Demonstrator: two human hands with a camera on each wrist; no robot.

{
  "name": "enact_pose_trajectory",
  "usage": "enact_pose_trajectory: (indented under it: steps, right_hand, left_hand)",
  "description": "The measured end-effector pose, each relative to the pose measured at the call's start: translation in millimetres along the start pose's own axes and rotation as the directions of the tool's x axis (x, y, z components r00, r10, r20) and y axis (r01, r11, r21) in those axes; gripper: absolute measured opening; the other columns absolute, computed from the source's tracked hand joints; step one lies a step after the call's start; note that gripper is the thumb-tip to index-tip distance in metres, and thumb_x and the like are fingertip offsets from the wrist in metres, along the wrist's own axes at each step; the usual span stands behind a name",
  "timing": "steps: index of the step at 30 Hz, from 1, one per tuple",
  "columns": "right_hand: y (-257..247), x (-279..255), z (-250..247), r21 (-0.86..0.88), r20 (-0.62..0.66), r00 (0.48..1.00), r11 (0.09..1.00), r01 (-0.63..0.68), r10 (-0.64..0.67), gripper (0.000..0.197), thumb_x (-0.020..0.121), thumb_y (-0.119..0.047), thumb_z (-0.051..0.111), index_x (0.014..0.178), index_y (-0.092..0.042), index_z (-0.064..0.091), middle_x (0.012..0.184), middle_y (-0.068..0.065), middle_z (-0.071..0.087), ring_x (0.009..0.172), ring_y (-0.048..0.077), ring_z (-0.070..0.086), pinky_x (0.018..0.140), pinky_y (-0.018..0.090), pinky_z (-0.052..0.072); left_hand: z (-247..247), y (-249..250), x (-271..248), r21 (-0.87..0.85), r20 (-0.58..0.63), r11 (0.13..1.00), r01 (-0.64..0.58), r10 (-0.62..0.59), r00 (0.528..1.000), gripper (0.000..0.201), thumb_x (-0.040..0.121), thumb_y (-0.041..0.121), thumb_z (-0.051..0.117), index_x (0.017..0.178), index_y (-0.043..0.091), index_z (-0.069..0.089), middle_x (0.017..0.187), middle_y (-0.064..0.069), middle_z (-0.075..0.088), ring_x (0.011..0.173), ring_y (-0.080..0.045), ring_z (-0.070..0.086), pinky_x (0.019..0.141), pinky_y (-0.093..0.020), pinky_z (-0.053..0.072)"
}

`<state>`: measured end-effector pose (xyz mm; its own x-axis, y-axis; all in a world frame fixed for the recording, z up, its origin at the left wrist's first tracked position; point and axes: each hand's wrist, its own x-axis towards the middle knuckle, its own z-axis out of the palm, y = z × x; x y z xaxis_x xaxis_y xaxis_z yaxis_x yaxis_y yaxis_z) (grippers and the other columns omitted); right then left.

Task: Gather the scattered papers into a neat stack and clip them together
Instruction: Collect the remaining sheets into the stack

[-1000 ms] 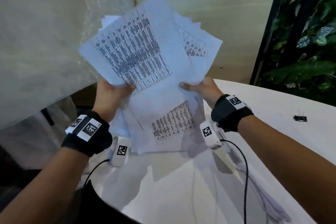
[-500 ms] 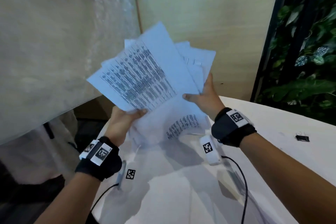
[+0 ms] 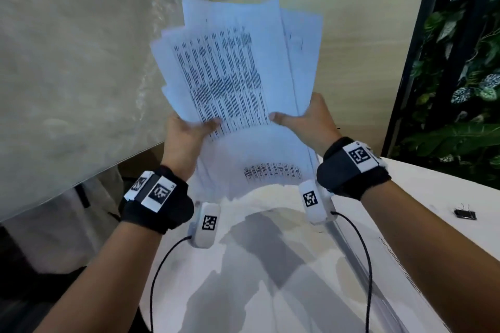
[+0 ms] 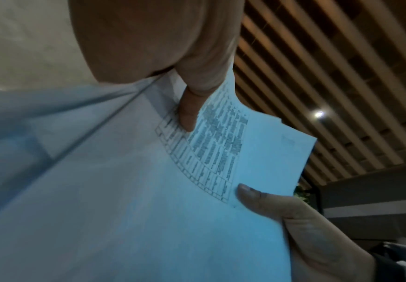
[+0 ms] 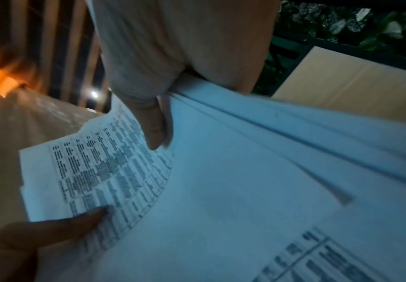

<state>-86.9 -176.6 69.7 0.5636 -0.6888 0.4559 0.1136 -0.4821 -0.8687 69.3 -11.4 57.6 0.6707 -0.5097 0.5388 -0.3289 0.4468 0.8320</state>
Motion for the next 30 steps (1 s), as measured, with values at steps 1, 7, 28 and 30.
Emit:
enact_pose_trajectory:
  steps: [1,7,28,30]
  right_hand:
    - [-7.6,-0.5,-1.8,0.076,0.002,0.999,0.996,0.036,-0.036,0.032,0.077,-0.015,0.081,0.09,-0.027,0.054,0.094,-0.018,0.061,0.085,-0.008,0.059,0.086,0.012,0.05]
    - [51.4,-24.4,-3.1,0.18,0.157,0.974,0.965,-0.192,0.164,0.045,0.07,-0.003,0.083,0.106,-0.021,0.064,0.106,-0.009,0.071,0.095,-0.003,0.068,0.1,0.029,0.05]
    - [75.3,-35.9,25.4,0.133,0.145,0.958,0.954,-0.267,0.248,0.048,0.054,-0.017,0.092,0.096,-0.01,0.07,0.096,0.002,0.076,0.09,0.017,0.072,0.089,0.042,0.058]
    - [82.4,-40.0,25.0,0.105,0.184,0.95,0.956,-0.275,0.253,0.051,0.052,-0.013,0.09,0.1,-0.009,0.072,0.099,0.008,0.076,0.096,0.026,0.072,0.092,0.051,0.055]
  left_hand:
    - [2.7,5.8,1.4,-0.001,-0.008,0.999,-0.032,0.032,0.999,0.042,0.081,-0.013,0.069,0.108,0.02,0.066,0.106,0.008,0.076,0.108,-0.016,0.07,0.093,-0.036,0.056]
    - [-15.0,-38.7,-24.5,0.054,-0.007,0.97,0.239,-0.239,0.971,0.049,0.075,-0.004,0.077,0.122,0.006,0.065,0.115,-0.006,0.073,0.114,-0.028,0.067,0.087,-0.032,0.056]
    - [-7.9,-49.1,-36.6,0.028,-0.194,0.931,0.363,-0.351,0.916,0.045,0.074,0.004,0.082,0.115,0.009,0.065,0.102,-0.002,0.076,0.097,-0.018,0.073,0.076,-0.023,0.056]
    - [-11.5,-47.6,-31.0,0.036,-0.203,0.929,0.368,-0.353,0.913,0.051,0.072,0.016,0.086,0.119,0.009,0.064,0.106,-0.002,0.076,0.102,-0.02,0.072,0.086,-0.031,0.057]
